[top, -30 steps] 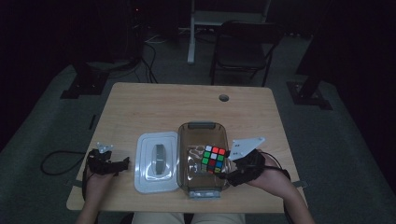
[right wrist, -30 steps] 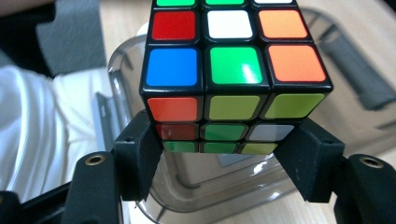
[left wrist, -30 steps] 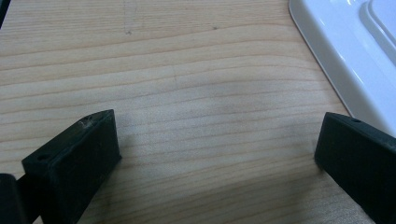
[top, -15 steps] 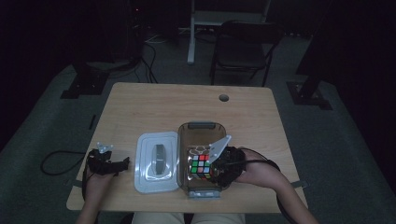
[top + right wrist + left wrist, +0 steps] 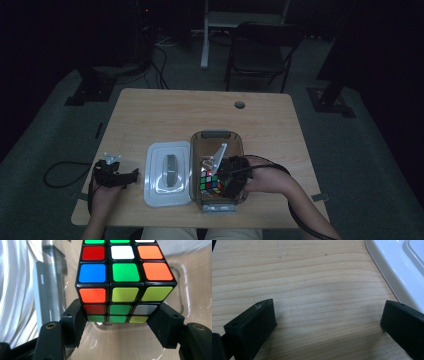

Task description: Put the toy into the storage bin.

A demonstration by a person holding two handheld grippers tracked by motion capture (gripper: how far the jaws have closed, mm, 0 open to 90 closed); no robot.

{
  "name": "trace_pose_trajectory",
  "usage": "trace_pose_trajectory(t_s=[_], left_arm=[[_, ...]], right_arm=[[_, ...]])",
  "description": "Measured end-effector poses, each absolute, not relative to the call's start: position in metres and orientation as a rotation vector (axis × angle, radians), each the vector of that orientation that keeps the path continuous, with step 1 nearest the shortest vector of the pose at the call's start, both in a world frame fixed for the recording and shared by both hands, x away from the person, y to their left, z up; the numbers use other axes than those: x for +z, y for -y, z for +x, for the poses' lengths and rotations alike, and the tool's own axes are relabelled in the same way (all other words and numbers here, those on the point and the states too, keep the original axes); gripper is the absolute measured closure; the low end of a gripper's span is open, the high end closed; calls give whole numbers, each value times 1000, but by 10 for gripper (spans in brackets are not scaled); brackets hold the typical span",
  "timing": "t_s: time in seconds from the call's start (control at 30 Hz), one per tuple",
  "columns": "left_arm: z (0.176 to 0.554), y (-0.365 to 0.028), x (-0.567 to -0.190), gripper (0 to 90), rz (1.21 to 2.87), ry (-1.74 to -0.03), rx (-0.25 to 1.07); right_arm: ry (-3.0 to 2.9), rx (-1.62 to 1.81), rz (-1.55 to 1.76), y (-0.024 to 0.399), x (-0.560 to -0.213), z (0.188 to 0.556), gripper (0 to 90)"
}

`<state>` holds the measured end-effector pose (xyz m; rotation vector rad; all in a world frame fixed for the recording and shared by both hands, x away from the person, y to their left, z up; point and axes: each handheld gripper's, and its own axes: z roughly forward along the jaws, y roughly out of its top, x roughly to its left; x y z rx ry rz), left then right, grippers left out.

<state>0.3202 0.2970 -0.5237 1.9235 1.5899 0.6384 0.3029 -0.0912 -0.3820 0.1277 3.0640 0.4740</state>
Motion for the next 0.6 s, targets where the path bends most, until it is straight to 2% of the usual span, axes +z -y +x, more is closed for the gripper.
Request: trace_pose_trajectory(t_s=[0.6], left_arm=[[320, -297, -524, 6, 1923, -1590, 638]], right_arm=[[-3123, 289, 105, 68, -407, 314, 344]])
